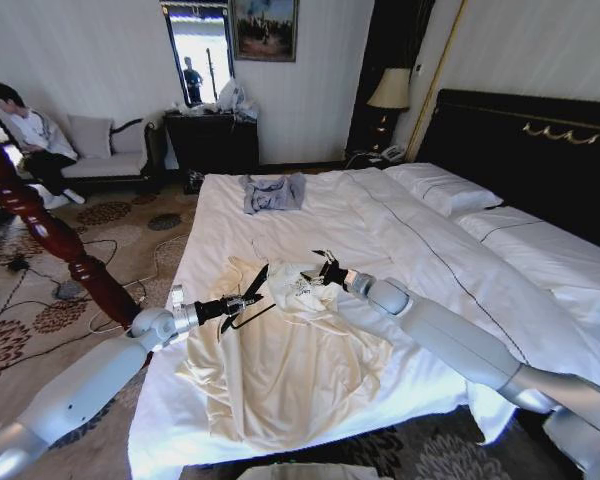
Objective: Pick up the clothes from the bed and hang them on the clothes hanger.
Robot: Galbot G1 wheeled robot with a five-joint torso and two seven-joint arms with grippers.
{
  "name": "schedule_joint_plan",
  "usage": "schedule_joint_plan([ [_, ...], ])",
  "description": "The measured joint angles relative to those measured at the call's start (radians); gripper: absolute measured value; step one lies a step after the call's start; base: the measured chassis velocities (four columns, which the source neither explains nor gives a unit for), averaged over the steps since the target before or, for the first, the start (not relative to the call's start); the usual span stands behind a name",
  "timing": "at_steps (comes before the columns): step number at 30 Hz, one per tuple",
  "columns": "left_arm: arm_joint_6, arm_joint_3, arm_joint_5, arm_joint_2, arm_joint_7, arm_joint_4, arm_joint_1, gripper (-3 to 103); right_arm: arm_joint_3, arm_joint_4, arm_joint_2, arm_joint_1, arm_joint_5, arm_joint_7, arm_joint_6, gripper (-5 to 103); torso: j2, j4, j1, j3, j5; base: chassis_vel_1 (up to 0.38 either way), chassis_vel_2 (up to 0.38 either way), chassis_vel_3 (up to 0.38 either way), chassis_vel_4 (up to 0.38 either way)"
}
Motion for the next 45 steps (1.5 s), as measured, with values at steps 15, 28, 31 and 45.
schedule_joint_plan([
  [15,-0.012,0.009,0.022,-0.002,0.008,0.01,0.001,18,-0.014,0.001,0.002,0.002,-0.046,0.007,0.016,27,0.0,-0.0001,0.0,0.0,0.0,0.0,0.0,0.0,0.0],
  [28,-0.008,-0.05,-0.015,-0.012,-0.096,-0.009,0.009,28,-0.018,-0.003,0.006,-0.012,-0.077,0.035,0.03,25,0.0,0.0,0.0,0.0,0.0001,0.0,0.0,0.0,0.0],
  [31,-0.007,-0.069,-0.03,-0.011,-0.136,-0.028,0.018,33,-0.018,-0.004,0.008,-0.013,-0.078,0.043,0.034,24,0.0,0.0,0.0,0.0,-0.0001,0.0,0.0,0.0,0.0],
  [45,-0.028,-0.245,-0.041,0.016,-0.233,-0.123,0.133,83,0.011,0.006,0.002,-0.046,-0.094,0.072,0.038,20,0.0,-0.0002,0.0,0.0,-0.0002,0.0,0.0,0.0,0.0],
])
